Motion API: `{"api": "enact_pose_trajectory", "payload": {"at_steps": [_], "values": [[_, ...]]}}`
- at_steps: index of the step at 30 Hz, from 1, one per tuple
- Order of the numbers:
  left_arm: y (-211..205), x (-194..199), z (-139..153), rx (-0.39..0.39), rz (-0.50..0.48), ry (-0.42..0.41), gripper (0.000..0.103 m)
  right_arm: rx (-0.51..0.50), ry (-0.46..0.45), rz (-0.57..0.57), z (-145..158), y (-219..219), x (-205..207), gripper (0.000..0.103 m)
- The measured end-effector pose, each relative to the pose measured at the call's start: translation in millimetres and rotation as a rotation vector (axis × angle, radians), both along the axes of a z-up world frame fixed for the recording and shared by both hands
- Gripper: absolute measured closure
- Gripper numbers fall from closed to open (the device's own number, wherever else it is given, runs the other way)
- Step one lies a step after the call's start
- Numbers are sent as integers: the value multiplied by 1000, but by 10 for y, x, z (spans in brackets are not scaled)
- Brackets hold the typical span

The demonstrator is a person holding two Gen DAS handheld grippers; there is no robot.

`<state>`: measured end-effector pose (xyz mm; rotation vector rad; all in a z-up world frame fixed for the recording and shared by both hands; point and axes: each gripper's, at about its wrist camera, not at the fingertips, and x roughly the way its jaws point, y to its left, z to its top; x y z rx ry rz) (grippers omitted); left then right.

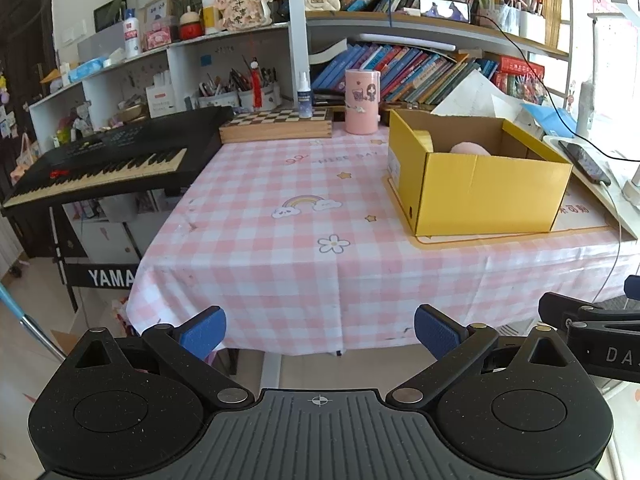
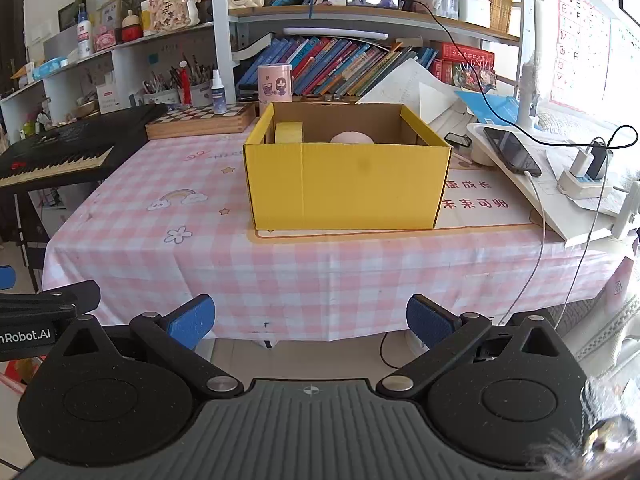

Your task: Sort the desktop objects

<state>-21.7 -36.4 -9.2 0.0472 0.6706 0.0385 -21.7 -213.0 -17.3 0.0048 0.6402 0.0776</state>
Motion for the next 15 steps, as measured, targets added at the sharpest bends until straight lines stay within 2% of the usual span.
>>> {"api": "enact_pose_trajectory", "payload": {"at_steps": [15], "values": [[-4,3,-11,-4,-2,8,1,2,5,2,-20,6,-19,0]]}}
